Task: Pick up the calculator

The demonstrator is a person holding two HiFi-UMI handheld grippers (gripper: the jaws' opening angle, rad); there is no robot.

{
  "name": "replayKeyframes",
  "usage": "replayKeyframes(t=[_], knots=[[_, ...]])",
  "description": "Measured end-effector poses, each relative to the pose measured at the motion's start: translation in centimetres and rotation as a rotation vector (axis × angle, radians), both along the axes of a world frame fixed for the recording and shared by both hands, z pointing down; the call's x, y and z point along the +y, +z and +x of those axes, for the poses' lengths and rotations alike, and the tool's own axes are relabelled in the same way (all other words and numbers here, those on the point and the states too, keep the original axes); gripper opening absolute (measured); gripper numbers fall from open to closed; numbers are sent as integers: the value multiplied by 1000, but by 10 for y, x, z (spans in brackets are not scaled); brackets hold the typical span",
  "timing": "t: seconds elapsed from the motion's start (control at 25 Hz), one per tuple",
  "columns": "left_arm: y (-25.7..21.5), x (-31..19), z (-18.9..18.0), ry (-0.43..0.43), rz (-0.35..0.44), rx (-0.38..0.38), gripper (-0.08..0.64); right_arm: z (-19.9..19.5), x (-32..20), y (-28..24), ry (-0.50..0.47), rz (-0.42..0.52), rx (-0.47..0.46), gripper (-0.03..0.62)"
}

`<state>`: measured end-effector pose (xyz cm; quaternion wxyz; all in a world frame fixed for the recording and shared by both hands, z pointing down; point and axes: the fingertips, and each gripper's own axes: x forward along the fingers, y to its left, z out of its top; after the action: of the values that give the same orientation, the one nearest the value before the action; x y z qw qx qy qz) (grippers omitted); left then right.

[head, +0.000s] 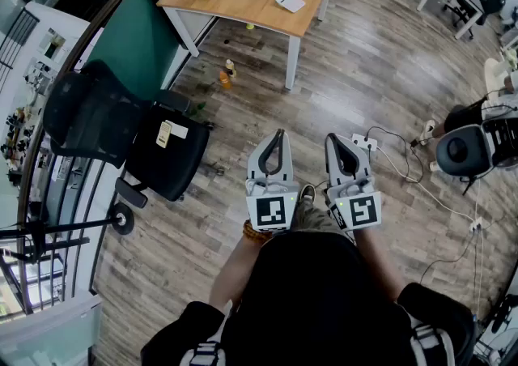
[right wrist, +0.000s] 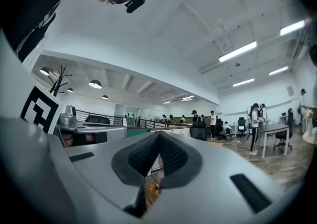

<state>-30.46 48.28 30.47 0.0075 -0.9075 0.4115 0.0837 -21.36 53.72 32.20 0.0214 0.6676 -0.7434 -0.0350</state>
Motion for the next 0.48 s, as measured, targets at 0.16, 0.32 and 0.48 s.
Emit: replayKeyframes(t=[0.16,0.32,0.48], knots=[[0,2,-9,21,12,2,26,-12,5,4,25,2,-7,5],[-3,8,-13,42,18,17,26,-19,12,4,36,-3,-25,5],[0,13,-7,55,13,14,26,-18,19,9,22,-5,-72,6]])
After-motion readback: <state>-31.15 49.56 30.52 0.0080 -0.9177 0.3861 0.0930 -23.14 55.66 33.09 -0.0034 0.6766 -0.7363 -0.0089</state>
